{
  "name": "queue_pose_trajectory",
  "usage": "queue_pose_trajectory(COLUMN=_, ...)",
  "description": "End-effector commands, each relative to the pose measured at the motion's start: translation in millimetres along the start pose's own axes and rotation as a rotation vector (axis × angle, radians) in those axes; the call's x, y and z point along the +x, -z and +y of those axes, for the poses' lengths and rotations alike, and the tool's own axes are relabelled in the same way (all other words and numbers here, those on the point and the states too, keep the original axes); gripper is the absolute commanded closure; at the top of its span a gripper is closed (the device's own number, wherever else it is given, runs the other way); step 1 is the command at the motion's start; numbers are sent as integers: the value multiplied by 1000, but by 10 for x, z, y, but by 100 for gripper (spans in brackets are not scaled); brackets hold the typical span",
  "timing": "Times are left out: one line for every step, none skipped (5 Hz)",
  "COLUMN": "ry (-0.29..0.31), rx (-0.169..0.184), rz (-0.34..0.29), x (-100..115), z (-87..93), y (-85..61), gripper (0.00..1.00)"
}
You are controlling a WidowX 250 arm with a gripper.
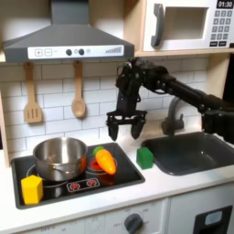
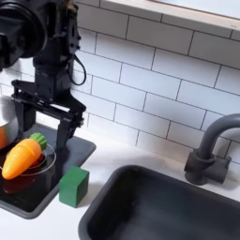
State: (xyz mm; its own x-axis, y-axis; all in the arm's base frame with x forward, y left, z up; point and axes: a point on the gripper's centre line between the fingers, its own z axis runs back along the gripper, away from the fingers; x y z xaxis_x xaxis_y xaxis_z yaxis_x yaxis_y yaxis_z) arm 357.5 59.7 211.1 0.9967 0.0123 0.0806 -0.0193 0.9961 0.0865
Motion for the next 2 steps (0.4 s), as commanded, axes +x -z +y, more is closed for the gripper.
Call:
queue_pose_trajectory(ry=-52, rx=33, rz=-11, x=86, z=259, y=38, gripper=0)
queue_pose_trajectory(ry=-55, rx=35, rz=-10, x=168, z=345, y=25, gripper=0)
